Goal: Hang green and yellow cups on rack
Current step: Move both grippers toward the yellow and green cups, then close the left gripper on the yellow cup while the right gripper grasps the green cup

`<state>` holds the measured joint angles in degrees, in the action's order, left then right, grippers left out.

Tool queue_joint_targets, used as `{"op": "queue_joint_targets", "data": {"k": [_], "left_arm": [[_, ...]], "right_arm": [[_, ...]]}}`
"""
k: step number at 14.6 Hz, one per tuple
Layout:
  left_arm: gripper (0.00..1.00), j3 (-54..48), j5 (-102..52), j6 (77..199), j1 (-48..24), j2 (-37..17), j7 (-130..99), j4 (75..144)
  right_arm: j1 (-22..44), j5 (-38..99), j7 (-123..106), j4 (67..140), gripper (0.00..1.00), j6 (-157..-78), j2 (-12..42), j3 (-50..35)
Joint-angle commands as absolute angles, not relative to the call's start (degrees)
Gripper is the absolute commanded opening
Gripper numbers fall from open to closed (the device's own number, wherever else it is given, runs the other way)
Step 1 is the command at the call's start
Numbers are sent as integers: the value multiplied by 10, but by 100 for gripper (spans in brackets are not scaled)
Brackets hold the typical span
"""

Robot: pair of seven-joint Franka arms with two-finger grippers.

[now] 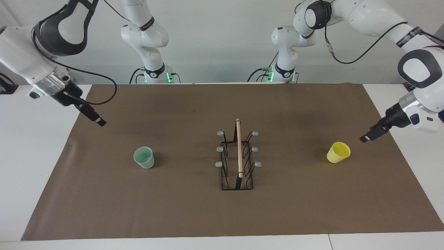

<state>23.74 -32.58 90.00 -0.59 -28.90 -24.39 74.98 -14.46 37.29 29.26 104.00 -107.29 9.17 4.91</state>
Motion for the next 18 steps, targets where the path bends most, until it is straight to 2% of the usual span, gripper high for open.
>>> {"op": "queue_joint_targets", "data": {"k": [1, 5, 6, 9, 13, 16, 18], "left_arm": [[97, 244, -368, 938, 3, -289, -300, 806], [100, 260, -421, 998, 0, -289, -393, 860], [100, 261, -424, 1017, -2, -287, -402, 890], [100, 265, -511, 1025, 15, -289, -482, 924], [100, 264, -569, 1034, 35, -295, -479, 989], [100, 265, -677, 1073, 23, -268, -477, 1088], [100, 265, -715, 1080, 21, -258, -475, 1115]], "right_arm": [[-170, 463, 361, 1046, 99, -1071, 123, 42], [-180, 600, 447, 1102, 99, -1063, 132, 41], [-191, 654, 459, 1115, 99, -1023, 154, 41], [-214, 681, 454, 1114, 99, -948, 199, 41], [-212, 684, 453, 1101, 99, -955, 230, 41], [-200, 705, 433, 1086, 98, -977, 258, 40], [-187, 726, 425, 1084, 98, -985, 273, 39]]}}
